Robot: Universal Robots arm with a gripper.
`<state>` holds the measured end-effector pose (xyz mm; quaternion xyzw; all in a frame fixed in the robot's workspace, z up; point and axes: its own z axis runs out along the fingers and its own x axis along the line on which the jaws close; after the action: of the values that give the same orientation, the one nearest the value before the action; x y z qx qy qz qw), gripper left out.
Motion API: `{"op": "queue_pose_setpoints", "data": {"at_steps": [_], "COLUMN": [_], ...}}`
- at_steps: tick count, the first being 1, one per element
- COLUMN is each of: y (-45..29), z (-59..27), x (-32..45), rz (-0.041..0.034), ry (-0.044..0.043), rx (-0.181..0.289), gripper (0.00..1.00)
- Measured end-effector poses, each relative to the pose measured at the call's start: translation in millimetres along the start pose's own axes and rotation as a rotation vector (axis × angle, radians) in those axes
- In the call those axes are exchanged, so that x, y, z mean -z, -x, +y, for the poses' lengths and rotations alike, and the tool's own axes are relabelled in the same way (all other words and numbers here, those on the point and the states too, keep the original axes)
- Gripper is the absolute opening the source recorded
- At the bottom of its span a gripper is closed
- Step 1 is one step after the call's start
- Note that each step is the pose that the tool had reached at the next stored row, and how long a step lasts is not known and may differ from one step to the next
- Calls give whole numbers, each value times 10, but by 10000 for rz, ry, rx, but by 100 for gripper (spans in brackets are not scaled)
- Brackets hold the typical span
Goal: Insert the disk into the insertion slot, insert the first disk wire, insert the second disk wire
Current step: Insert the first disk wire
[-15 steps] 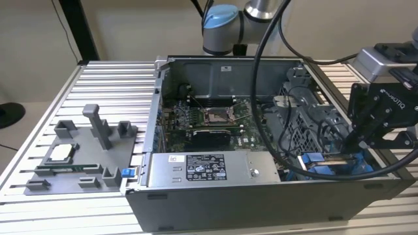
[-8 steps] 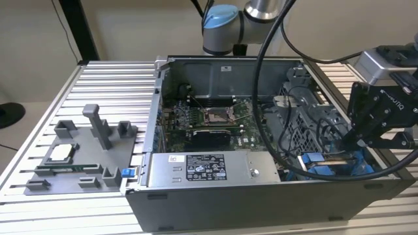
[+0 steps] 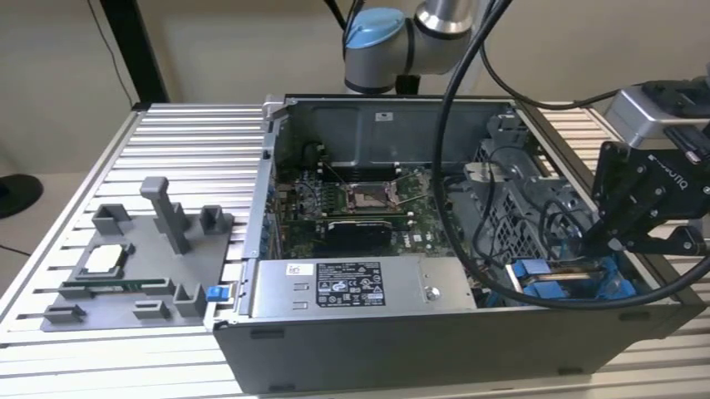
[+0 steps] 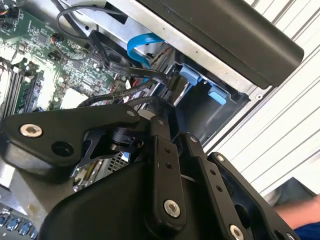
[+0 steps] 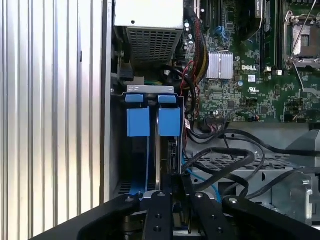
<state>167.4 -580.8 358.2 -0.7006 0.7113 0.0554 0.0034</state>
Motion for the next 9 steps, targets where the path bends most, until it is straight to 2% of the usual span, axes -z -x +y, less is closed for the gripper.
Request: {"op": "queue_pose_setpoints", "data": {"at_steps": [9], "y": [-1], "z": [-23], "x": [-12], "rz": [-5], "ry": [1], "rx": [2], "gripper": [0]}}
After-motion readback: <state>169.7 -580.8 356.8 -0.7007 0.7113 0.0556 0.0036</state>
